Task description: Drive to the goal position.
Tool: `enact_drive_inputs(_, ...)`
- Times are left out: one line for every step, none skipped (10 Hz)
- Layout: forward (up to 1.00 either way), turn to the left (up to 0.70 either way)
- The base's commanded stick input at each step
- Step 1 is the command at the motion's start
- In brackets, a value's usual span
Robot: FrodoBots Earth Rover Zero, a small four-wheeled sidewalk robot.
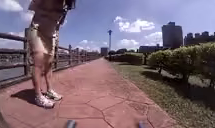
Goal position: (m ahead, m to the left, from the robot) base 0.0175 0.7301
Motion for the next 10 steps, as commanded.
enact_drive_inputs(-0.62, 0.00)
enact_drive_inputs(-0.26, 0.00)
enact_drive_inputs(0.00, 0.00)
enact_drive_inputs(0.00, 0.00)
enact_drive_inputs(0.00, 0.00)
enact_drive_inputs(0.00, 0.00)
enact_drive_inputs(0.00, 0.00)
enact_drive_inputs(0.00, 0.00)
enact_drive_inputs(0.00, 0.00)
enact_drive_inputs(0.00, 0.00)
